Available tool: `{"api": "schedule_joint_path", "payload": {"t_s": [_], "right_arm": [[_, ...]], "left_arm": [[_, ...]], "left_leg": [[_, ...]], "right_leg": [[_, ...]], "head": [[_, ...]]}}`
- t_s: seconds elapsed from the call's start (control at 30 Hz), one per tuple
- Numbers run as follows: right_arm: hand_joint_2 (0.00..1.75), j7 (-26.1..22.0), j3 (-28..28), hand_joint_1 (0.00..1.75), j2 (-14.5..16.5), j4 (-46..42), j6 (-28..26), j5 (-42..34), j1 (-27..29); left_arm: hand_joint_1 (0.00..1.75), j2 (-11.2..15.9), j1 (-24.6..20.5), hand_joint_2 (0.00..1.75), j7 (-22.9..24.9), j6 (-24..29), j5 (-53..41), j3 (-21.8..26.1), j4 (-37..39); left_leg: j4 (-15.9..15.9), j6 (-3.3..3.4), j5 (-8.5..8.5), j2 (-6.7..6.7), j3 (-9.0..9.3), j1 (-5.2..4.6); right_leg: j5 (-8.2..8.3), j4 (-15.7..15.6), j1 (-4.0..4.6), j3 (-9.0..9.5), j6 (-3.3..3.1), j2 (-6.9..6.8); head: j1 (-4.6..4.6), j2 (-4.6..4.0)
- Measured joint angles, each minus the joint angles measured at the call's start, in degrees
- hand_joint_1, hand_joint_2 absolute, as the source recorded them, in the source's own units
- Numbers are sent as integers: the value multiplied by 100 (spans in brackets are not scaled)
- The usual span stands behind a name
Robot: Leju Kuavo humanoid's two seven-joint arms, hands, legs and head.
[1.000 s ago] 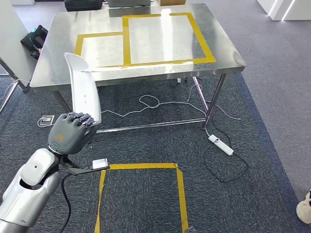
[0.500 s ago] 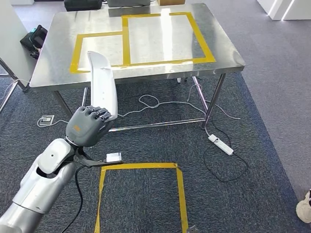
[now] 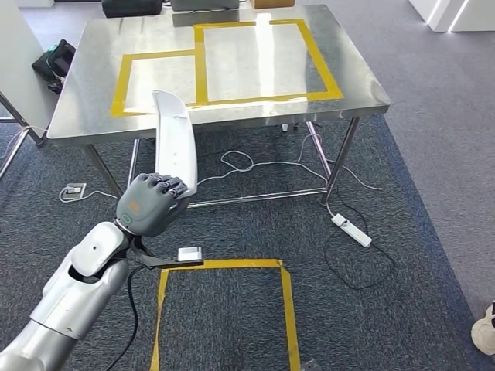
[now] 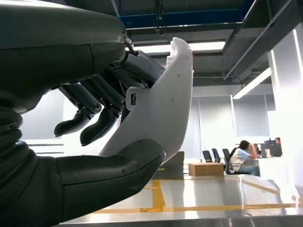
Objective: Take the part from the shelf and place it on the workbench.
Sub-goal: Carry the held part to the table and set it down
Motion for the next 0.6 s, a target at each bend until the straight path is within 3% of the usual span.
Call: {"api": "schedule_joint_path", "payload": {"t_s": [0.23, 0.4, 0.47, 0.53, 0.57, 0.6], "right_arm": [[0, 26, -45, 0, -3, 0, 54, 0, -2], [0, -19, -78, 0, -39, 0, 179, -8, -13], [0, -41, -92, 0, -63, 0, 178, -22, -18], [0, -53, -115, 0, -90, 0, 172, -34, -7], [0, -53, -125, 0, -106, 0, 166, -40, 7], [0, -45, -132, 0, -124, 0, 158, -46, 22]], "left_arm": [[175, -3, -43, 175, 25, 45, -109, -56, 109], [175, -25, -115, 175, 77, 69, -135, -101, 198], [175, -37, -121, 175, 95, 104, -148, -106, 220], [175, -38, -99, 175, 101, 143, -152, -109, 244], [175, -35, -73, 175, 104, 159, -152, -110, 256], [175, -29, -40, 175, 108, 173, -154, -111, 267]], "left_leg": [[21, 56, -28, 0, -11, -45], [-46, 216, -81, -11, 30, -42], [-57, 251, -92, -15, 84, -23], [-53, 252, -122, -20, 110, -21], [-51, 240, -143, -27, 128, -17], [-48, 220, -169, -37, 157, -9]], "right_leg": [[-4, -5, -45, 0, 49, 0], [-11, 143, -70, -42, 163, -2], [-254, 602, -71, -298, 165, 5], [-559, 1365, -72, -727, 178, 8], [-626, 1632, -75, -908, 187, 8], [-578, 1695, -80, -991, 199, 8]], "head": [[-2, 0], [9, 0], [43, 0], [79, 0], [86, 0], [93, 0]]}}
